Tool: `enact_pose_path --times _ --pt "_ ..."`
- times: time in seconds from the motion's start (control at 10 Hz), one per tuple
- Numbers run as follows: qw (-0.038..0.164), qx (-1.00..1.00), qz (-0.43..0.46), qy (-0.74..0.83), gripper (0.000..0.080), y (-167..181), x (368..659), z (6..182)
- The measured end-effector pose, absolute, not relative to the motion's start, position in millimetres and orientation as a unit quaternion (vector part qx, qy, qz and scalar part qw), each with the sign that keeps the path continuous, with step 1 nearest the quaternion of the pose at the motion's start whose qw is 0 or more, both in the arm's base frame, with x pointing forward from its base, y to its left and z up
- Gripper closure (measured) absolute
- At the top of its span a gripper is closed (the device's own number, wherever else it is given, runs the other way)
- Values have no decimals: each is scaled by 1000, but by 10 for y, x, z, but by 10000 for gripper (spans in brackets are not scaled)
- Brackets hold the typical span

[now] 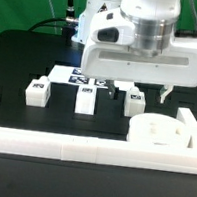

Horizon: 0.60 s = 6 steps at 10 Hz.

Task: Assemble stool

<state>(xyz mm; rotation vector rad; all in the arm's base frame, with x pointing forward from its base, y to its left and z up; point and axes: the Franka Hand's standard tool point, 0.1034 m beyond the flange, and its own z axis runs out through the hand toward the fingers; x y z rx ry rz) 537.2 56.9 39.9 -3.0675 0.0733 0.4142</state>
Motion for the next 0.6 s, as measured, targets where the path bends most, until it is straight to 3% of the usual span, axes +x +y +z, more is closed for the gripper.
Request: enact_pose_path --times 0.4,0.6 --pt "22 -961 275 19 151 573 5225 358" --pt "18 -937 348 16 151 551 5151 252"
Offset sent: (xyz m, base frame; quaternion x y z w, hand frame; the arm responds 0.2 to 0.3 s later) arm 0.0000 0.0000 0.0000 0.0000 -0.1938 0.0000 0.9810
